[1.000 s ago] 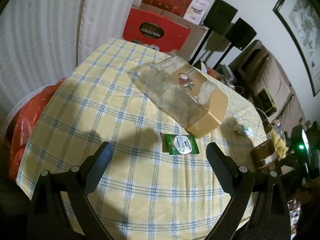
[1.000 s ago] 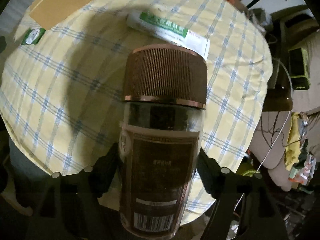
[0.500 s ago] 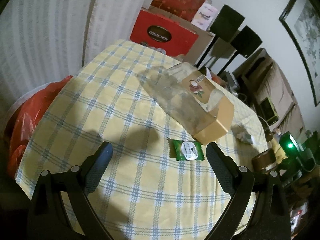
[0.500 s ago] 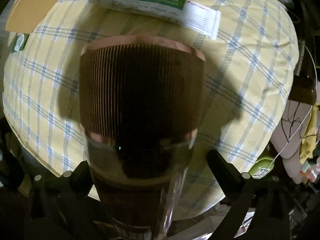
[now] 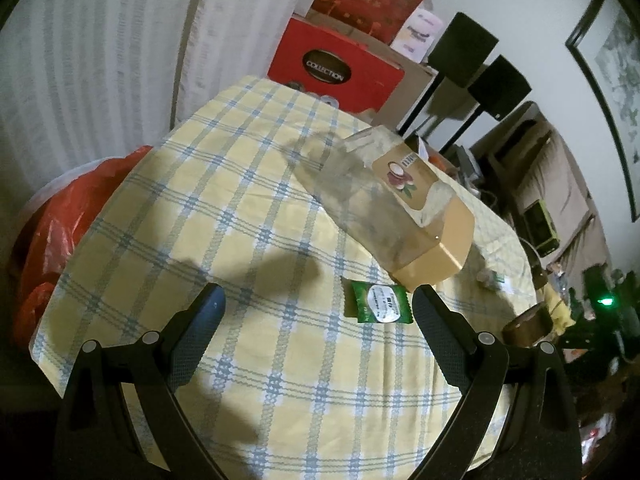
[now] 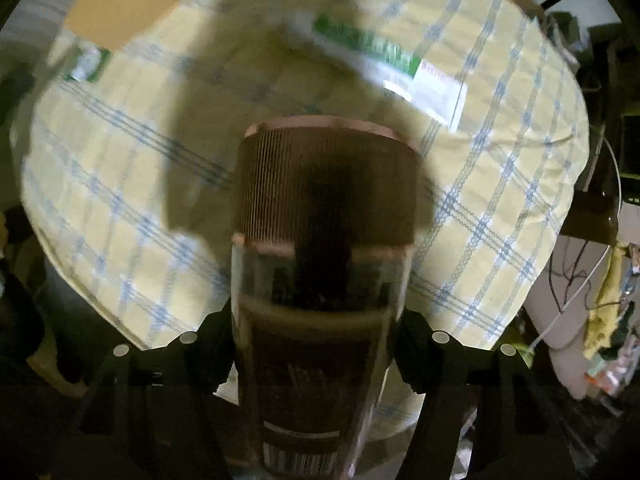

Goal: Organize objects
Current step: 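Close the right gripper on the brown coffee jar and lift it, then lower the left gripper onto the clear plastic box while the right gripper holds the jar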

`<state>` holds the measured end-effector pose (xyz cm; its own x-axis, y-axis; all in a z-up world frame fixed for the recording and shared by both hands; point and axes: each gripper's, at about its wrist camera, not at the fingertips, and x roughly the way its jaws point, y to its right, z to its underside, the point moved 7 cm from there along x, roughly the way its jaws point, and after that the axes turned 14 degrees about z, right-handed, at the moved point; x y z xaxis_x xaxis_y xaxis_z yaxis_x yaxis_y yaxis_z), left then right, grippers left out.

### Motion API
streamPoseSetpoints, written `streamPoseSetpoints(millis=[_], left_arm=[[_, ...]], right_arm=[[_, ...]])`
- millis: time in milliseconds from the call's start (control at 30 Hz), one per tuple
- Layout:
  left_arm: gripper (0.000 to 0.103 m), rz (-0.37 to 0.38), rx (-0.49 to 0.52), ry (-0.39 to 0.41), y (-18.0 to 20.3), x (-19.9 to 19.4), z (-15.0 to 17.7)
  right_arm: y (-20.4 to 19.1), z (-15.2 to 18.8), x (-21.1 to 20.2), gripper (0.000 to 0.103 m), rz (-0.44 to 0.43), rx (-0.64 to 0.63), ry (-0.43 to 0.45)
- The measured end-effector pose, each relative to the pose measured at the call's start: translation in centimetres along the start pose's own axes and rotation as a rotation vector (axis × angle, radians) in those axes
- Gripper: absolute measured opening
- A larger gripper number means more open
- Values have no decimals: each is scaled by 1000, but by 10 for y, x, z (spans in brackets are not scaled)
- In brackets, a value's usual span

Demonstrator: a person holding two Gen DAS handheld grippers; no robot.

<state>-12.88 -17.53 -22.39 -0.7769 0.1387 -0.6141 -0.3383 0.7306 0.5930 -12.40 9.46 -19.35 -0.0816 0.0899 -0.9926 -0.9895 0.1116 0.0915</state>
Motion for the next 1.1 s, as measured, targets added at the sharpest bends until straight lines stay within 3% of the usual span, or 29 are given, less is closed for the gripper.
streamPoseSetpoints(millis=[200,533,633,700,767,800,900,1000,1100], left_arm=[[94,1,-1,3,-1,-1,-2],[94,-2,41,25,21,-13,-5],[94,-25,64,38,26,-20,-6],[94,-34,72,46,29,-25,-8],[94,-41,80,55,33,-29,-9],[94,-47,85,55,34,-30,-9],[94,-67,116,42,46,-33,-7],[94,-63,167,53,64,-40,-6],[94,-44,157,68,67,-44,-8]], right_arm=[[1,22,-46,65,-112,180,221],[17,59,-89,66,-215,440,480],[27,71,-98,66,-185,513,581],[32,83,-114,66,-88,561,692],[25,85,-118,66,-30,531,754],[19,87,-120,66,-50,515,798],[14,92,-114,66,-121,522,831],[17,102,-112,66,-113,529,862],[0,95,-99,66,-223,540,830]])
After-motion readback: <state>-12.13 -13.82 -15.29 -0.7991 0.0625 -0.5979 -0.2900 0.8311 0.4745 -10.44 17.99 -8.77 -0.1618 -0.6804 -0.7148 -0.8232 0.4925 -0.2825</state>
